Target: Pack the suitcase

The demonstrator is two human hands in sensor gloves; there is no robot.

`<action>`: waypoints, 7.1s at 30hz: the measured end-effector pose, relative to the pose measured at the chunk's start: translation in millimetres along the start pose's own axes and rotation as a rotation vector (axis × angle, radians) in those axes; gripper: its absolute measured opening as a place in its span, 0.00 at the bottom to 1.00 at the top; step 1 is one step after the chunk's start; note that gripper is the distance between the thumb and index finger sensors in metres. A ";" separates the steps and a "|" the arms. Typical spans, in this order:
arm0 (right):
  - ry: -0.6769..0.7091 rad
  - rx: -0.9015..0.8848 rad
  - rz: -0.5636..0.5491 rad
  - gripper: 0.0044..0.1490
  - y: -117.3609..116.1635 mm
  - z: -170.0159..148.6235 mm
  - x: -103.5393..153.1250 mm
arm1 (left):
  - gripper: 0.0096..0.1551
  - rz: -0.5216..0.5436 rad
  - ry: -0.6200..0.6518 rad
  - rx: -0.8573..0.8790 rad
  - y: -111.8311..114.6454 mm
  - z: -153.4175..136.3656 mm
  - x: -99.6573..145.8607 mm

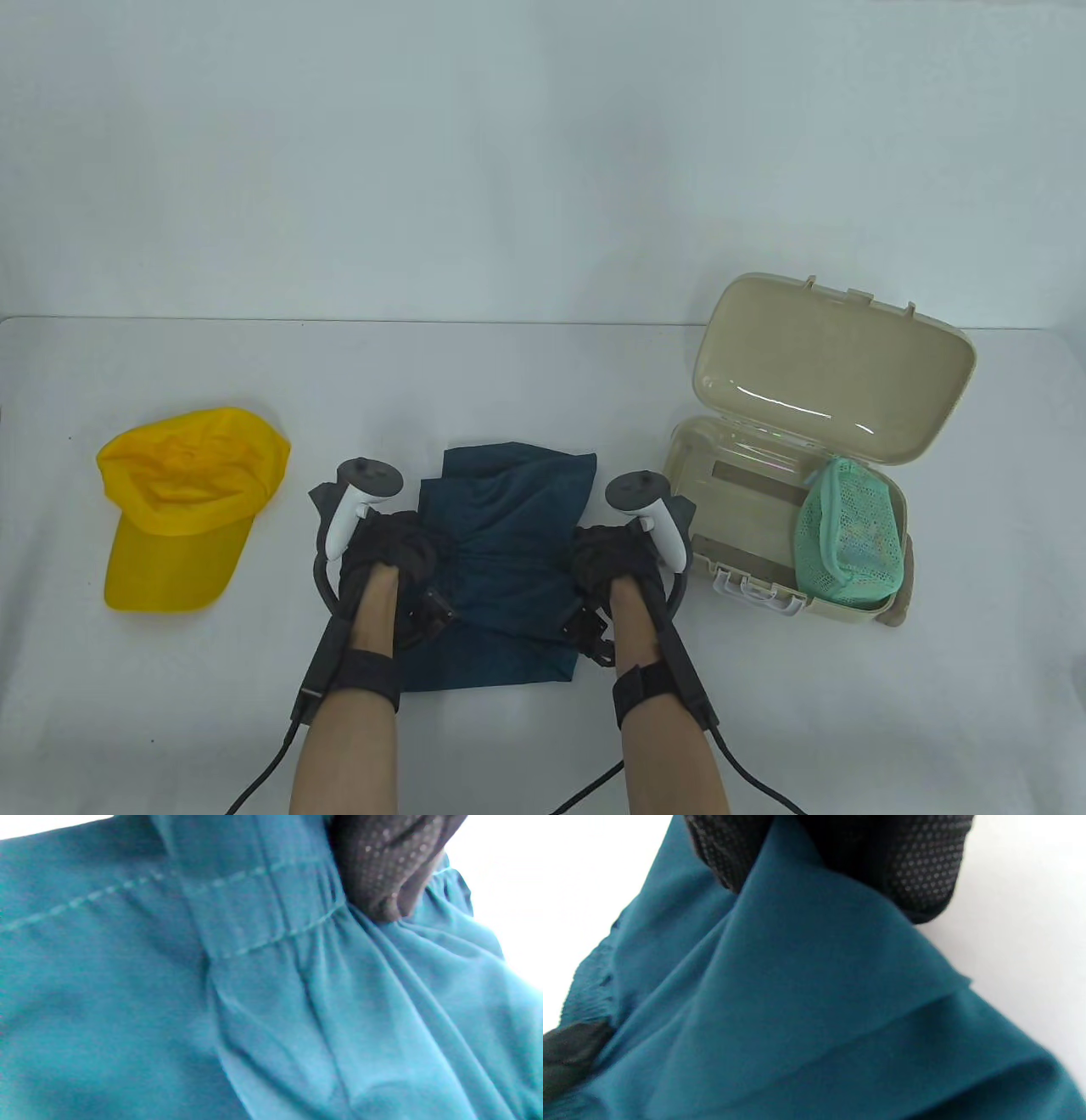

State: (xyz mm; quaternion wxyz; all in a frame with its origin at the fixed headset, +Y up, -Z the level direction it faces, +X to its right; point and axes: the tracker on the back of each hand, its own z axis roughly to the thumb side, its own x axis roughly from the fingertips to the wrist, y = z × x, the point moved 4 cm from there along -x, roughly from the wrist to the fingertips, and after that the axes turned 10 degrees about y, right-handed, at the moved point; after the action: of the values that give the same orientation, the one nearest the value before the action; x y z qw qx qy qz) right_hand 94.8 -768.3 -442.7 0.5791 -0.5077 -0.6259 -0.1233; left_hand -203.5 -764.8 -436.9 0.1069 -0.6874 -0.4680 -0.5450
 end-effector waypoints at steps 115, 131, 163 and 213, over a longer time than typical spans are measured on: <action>0.640 0.908 -0.391 0.59 9.6 39.4 162.1 | 0.36 0.474 -0.039 -0.946 -173.7 -126.8 88.7; 0.681 0.898 -0.384 0.59 7.1 40.3 166.1 | 0.35 0.712 0.470 -0.988 -99.6 55.1 174.6; 0.372 0.430 -0.160 0.64 106.5 142.5 58.9 | 0.35 0.731 0.879 -1.034 15.0 89.9 201.6; 0.574 0.202 -0.027 0.51 6.0 126.6 87.4 | 0.36 -0.094 0.543 0.718 -12.4 -12.8 95.9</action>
State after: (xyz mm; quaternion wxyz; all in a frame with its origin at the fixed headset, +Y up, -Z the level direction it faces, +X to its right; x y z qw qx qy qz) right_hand 39.9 -628.5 -408.8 0.7781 -0.3836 -0.4525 -0.2065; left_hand -224.3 -716.0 -355.0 0.4328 -0.4169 -0.6130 -0.5130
